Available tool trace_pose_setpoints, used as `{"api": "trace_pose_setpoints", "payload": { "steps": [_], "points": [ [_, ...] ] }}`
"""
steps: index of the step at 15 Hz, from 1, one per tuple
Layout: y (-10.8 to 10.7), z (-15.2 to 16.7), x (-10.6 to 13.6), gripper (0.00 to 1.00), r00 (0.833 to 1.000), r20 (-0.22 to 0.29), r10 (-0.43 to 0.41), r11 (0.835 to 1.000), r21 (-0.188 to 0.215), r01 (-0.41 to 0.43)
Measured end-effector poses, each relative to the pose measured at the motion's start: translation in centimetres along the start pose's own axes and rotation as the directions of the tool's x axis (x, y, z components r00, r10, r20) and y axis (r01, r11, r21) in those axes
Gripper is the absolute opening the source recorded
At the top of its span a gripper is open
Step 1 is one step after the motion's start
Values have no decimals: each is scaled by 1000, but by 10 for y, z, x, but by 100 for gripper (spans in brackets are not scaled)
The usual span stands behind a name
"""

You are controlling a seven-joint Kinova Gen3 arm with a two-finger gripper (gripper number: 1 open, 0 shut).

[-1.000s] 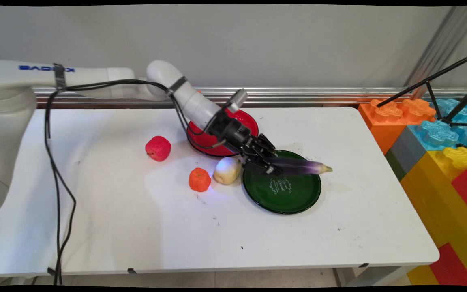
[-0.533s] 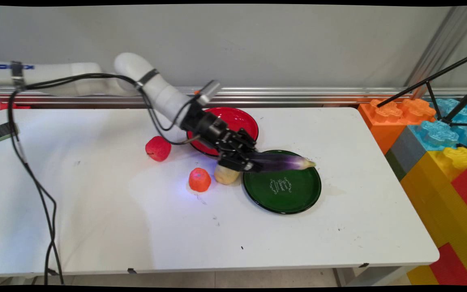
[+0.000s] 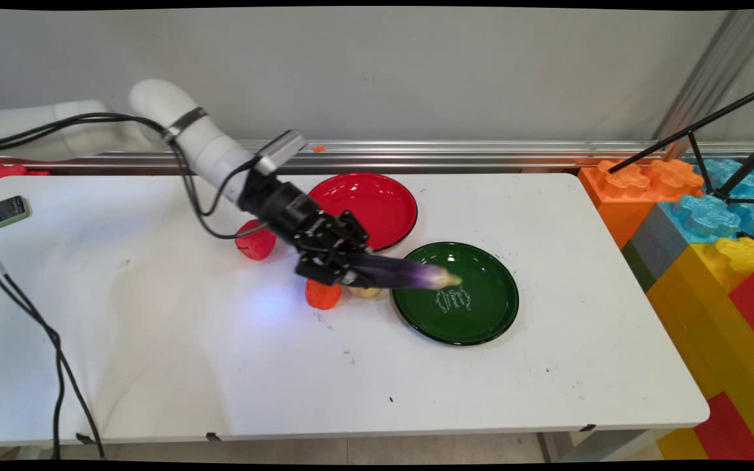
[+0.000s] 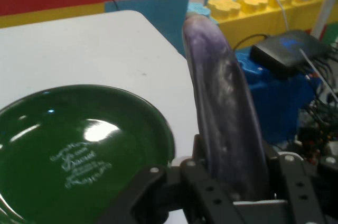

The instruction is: Place the picked object on the table

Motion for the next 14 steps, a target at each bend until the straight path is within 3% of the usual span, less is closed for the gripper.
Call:
{"api": "trace_pose_setpoints", "payload": {
  "steps": [8,14],
  "points": [
    [47,-48,-36,0,997,76,21,999,-44,-17],
    [64,-63,-65,0,991,135,2,999,-38,3]
  ]
}}
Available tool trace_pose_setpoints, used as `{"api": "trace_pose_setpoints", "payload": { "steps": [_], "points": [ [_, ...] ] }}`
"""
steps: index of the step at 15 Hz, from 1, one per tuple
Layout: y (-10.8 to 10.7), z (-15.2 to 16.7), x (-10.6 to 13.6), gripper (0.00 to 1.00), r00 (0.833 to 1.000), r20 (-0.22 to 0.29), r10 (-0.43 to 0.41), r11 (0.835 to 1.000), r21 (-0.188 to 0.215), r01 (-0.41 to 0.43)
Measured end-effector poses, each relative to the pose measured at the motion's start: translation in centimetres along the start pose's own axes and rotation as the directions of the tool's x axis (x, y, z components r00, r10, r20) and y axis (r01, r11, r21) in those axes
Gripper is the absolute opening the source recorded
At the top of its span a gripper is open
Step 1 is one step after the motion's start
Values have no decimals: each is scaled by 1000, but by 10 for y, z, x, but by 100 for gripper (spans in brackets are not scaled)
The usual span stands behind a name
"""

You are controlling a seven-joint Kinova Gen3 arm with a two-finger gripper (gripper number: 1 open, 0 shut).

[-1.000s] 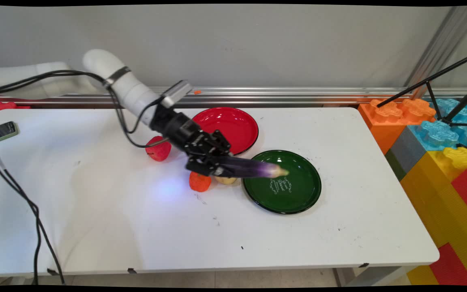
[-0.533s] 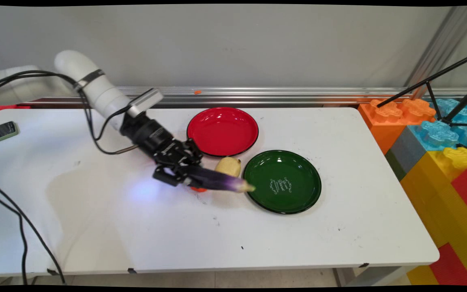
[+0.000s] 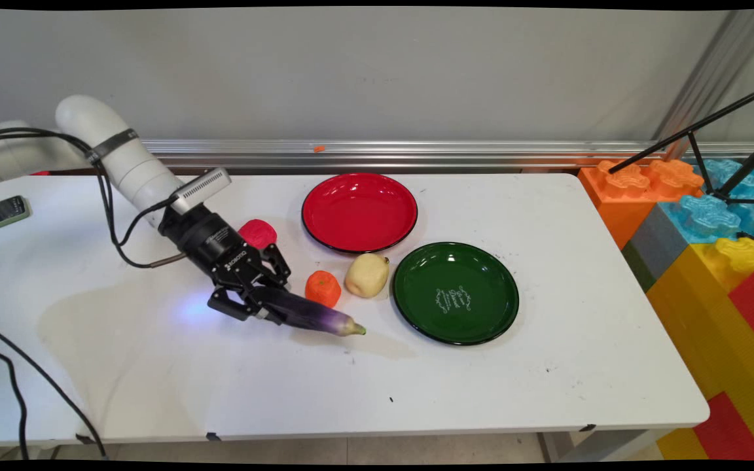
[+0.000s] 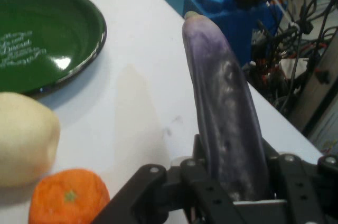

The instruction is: Place the picked object on the table

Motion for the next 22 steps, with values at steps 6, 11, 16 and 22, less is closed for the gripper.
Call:
{"api": "trace_pose_setpoints", "payload": {
  "steps": [6,11,16,22],
  "points": [
    [0,5,-22,0,999,37,-29,999,24,28],
    [-5,15,-39,0,997,59,-52,998,48,50],
    [-11,25,-48,0,995,69,-67,996,68,62],
    [-15,29,-52,100,995,61,-81,993,86,76]
  ]
}}
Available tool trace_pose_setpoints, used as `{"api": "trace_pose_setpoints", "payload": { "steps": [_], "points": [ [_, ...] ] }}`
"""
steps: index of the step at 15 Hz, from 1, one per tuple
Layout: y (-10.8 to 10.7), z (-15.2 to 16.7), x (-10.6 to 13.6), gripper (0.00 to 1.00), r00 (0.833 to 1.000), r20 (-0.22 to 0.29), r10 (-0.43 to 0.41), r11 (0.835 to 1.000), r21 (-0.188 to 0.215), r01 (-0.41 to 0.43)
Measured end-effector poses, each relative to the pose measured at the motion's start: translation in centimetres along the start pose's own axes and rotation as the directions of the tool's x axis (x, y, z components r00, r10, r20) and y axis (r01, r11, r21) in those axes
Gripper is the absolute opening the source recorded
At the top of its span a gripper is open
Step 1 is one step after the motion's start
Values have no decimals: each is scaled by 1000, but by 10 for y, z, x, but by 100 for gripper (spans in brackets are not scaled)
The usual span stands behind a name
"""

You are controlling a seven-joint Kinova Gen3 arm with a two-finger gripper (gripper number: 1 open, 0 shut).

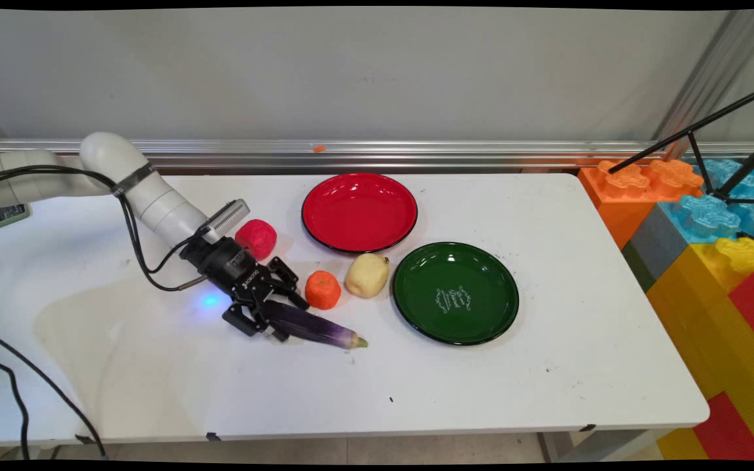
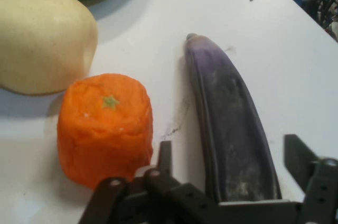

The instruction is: Place the picked object on the table

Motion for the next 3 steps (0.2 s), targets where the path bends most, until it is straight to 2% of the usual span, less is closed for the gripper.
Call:
{"api": "trace_pose_setpoints", "payload": {
  "steps": [3],
  "points": [
    [-1,-2,4,100,1000,-14,-24,1000,11,24]
  ]
}}
